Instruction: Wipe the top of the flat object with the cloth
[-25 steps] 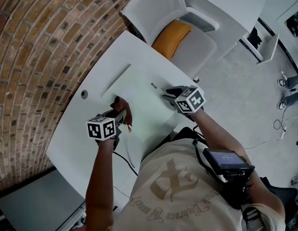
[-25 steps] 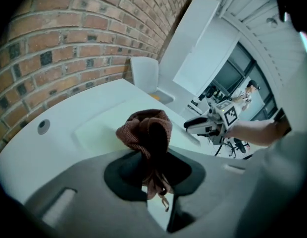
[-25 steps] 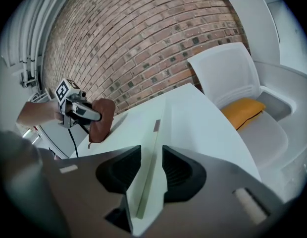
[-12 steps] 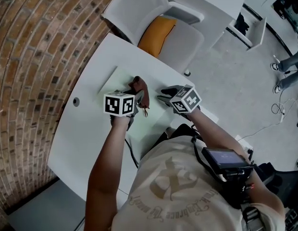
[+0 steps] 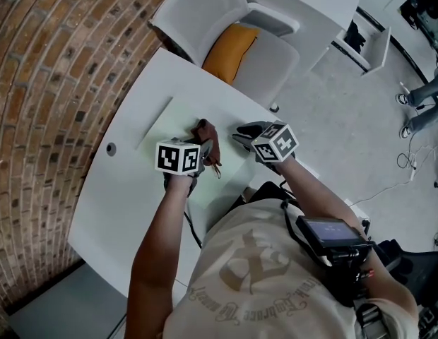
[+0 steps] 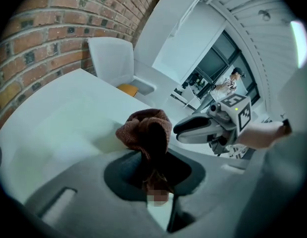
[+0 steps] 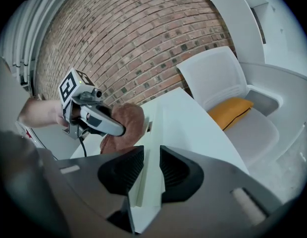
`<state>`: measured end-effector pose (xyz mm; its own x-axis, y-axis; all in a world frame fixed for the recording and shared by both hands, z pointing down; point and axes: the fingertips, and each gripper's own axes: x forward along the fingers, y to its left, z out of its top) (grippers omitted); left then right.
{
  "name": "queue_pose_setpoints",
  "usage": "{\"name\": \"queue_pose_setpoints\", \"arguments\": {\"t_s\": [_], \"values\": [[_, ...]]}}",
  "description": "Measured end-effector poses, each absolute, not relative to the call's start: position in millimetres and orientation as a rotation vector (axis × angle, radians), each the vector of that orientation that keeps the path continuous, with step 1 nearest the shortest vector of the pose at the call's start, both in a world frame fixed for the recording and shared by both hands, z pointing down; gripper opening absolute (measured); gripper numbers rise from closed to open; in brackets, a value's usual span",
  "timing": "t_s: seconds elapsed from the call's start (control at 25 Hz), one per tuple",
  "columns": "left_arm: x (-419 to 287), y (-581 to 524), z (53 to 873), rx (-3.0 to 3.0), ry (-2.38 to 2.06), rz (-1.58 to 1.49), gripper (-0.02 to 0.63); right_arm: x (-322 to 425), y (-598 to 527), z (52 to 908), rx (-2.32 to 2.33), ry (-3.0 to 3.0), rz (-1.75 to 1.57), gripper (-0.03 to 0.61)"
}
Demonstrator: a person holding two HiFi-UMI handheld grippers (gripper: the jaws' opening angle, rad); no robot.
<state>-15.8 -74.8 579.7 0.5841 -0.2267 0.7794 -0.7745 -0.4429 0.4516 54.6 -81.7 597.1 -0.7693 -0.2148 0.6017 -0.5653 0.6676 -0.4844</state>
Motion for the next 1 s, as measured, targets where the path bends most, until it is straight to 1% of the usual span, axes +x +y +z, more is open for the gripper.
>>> {"name": "queue_pose_setpoints", "arguments": {"t_s": [0.36,0.64,1.0], "values": [[-73.7,-12.2,575.3,1.881,-0.918,0.725,0.075,23.6,-106.5,592.0,0.487,-2.388,0.867,0.113],[-112.8,32.6,575.2,1.764,-1.043,0.649,0.075,-8.3,-136.2,591.5,0.334,-2.357,0.938,0.148],[-149.6,84.3,582.5,1.6,-1.127,0.604,0.075,-41.8,-145.5,607.6,0.177,-2.264,0.963,0.166]]}}
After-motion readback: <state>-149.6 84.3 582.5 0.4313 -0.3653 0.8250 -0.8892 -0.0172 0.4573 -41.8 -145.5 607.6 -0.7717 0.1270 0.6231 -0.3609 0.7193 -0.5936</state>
